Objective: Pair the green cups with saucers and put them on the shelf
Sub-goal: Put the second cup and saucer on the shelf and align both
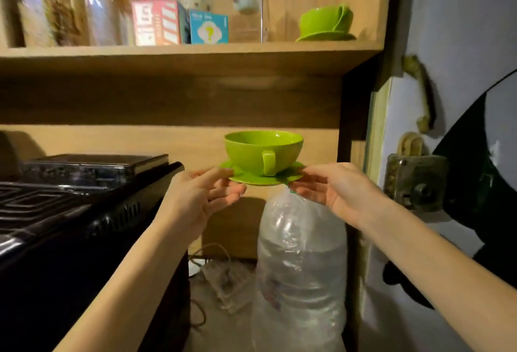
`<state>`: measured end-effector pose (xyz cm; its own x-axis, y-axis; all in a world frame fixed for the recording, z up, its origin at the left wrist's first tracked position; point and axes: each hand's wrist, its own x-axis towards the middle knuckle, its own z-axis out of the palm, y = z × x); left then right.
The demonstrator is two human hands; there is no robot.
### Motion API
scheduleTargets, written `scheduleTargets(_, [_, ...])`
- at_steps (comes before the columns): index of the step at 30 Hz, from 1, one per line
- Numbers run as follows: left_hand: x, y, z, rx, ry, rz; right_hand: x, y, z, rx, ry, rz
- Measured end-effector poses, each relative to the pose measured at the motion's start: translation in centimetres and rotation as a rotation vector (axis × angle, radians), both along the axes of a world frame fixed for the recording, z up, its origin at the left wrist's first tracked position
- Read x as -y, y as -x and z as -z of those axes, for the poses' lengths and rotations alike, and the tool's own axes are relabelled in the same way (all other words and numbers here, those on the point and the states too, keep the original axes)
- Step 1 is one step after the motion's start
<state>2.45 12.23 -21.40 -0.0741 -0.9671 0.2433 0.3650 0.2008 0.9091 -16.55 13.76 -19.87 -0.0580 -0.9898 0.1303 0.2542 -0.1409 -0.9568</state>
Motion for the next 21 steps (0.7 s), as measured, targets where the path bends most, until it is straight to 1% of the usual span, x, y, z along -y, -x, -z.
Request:
scheduleTargets(5, [0.4,0.1,-6.3,0.018,0.072,-0.005,0.3,0.2,-5.5,0.037,0.089,0.005])
scheduleTargets(9, [0.7,0.6,-10.4,-0.010,0.096,-0.014,1.0,0.2,-9.5,0.068,0.152,0.035])
scheduleTargets(15, [1.5,0.8,-15.8,-0.017,0.127,0.013,1.6,0.2,-14.8,0.048,0.213,0.070])
scheduleTargets(21, [3.5,0.8,-20.9,0.008,0.208,-0.049,3.7,-0.1,-19.3,0.018,0.230,0.052])
